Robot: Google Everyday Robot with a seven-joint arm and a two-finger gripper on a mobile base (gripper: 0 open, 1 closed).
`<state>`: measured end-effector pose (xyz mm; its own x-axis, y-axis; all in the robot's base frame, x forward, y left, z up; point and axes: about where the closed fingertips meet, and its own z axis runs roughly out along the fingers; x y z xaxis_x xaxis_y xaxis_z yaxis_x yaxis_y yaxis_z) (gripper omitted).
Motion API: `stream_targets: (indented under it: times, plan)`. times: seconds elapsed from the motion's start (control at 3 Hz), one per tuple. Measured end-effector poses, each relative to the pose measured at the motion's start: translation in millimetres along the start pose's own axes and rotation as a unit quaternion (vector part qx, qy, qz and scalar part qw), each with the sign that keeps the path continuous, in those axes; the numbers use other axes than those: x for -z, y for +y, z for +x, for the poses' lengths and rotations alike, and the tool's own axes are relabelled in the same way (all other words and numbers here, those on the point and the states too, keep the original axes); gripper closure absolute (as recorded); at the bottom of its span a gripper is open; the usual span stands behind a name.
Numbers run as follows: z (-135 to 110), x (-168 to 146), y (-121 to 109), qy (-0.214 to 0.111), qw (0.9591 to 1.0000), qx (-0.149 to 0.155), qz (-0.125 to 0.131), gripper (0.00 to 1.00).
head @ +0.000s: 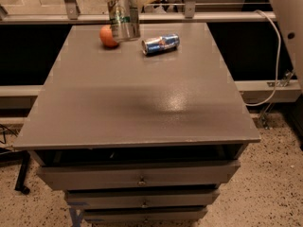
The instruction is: Place 7up can upright
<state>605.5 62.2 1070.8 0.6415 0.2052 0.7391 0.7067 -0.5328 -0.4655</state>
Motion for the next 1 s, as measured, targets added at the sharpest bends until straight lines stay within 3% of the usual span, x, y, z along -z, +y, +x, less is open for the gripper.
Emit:
stream_targets:
  times: [0.33,0.67,1.0]
  plan:
    - [-6.6,11.6,18.2,-0.004,0.9969,0.06,0.049,1.0]
    - [-29.3,21.8,40.1,-0.008,0.9895,0.125,0.073,1.0]
    - [-28.6,21.5,39.8,-0.004,0.9835,0.165,0.072,1.0]
